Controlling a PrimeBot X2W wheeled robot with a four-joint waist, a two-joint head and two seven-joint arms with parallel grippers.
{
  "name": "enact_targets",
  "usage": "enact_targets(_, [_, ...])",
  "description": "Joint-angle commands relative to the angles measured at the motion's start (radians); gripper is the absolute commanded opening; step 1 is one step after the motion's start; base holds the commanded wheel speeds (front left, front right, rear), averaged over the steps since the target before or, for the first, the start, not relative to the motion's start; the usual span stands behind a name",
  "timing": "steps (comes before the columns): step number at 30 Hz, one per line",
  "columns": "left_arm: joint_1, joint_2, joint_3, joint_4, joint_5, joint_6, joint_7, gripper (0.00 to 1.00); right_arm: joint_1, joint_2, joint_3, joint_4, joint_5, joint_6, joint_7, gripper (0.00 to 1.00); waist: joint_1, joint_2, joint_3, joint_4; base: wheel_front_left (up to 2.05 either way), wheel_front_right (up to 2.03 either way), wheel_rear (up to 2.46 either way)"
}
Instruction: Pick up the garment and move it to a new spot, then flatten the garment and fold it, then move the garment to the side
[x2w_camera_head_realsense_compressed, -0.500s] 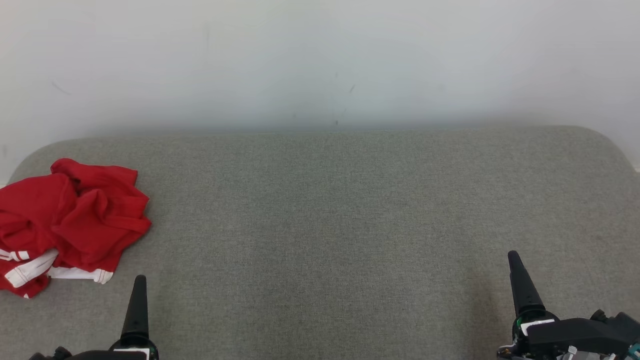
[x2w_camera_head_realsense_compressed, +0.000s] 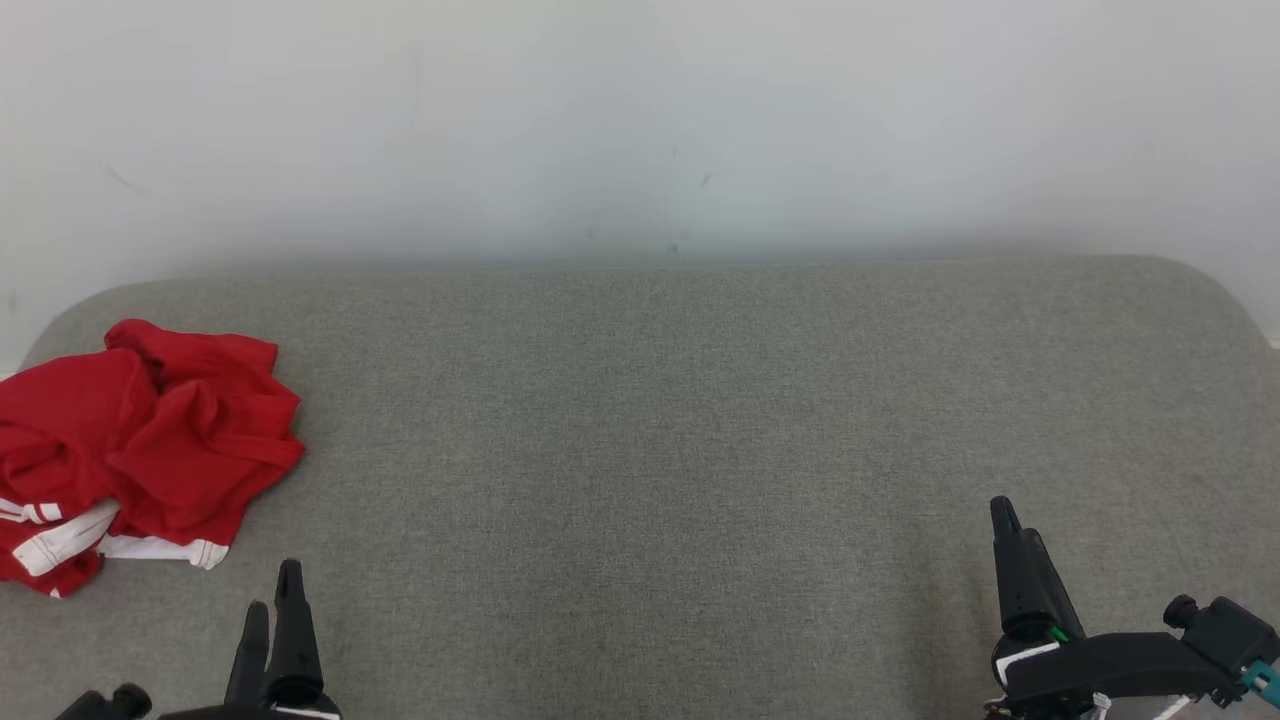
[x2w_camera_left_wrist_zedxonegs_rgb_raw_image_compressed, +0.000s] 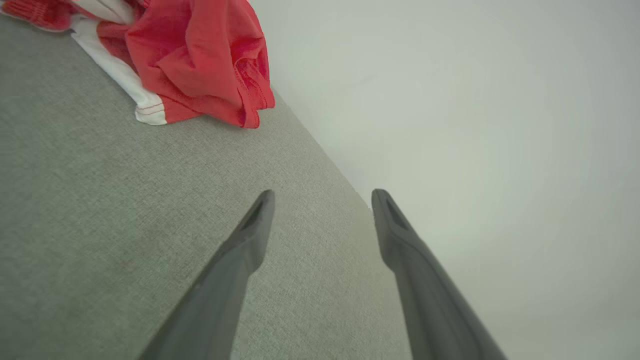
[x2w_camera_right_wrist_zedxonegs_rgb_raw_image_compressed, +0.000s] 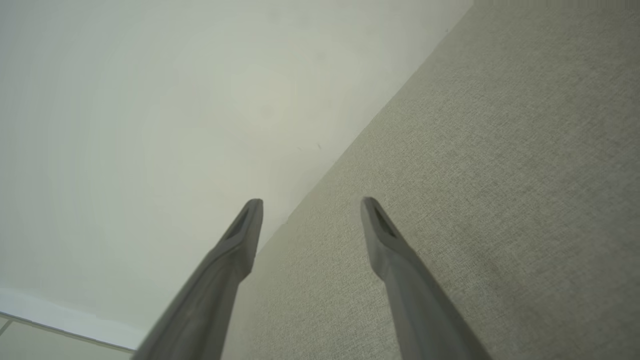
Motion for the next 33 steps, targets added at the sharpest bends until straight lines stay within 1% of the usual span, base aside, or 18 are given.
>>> enact_targets(1, [0.007, 0.01, -0.004, -0.02, 0.06, 0.009, -0.011, 1.0, -0.002, -0.003, 0.005, -0.015, -0.055, 0.005, -0.012, 1.0, -0.0001, 0.0, -0.001, 0.0, 0.0, 0.0, 0.0])
enact_targets(7, [0.024, 0.027, -0.009, -0.014, 0.189, 0.037, -0.031, 1.0, -0.002, -0.003, 0.014, -0.012, -0.162, 0.005, -0.032, 1.0, -0.0002, 0.0, -0.008, 0.002, 0.0, 0.0, 0.0])
enact_targets(12, [0.031, 0.041, -0.01, -0.017, 0.271, 0.055, -0.047, 1.0, 0.002, -0.004, 0.018, -0.012, -0.24, 0.005, -0.049, 1.0, -0.0002, 0.0, -0.013, 0.005, 0.0, 0.0, 0.0])
enact_targets(13, [0.031, 0.041, -0.01, -0.017, 0.271, 0.055, -0.047, 1.0, 0.002, -0.004, 0.018, -0.012, -0.24, 0.005, -0.049, 1.0, -0.0002, 0.0, -0.013, 0.005, 0.0, 0.0, 0.0])
enact_targets(26, [0.073, 0.081, -0.025, -0.029, 0.436, 0.071, -0.085, 1.0, 0.011, -0.004, 0.012, 0.005, -0.43, 0.006, -0.081, 1.0, -0.0002, 0.0, -0.03, 0.011, 0.0, 0.0, 0.0])
enact_targets(33, [0.087, 0.088, -0.04, -0.032, 0.507, 0.078, -0.098, 1.0, 0.016, -0.004, 0.017, -0.001, -0.518, 0.006, -0.082, 1.0, -0.0002, 0.0, -0.035, 0.012, 0.0, 0.0, 0.0])
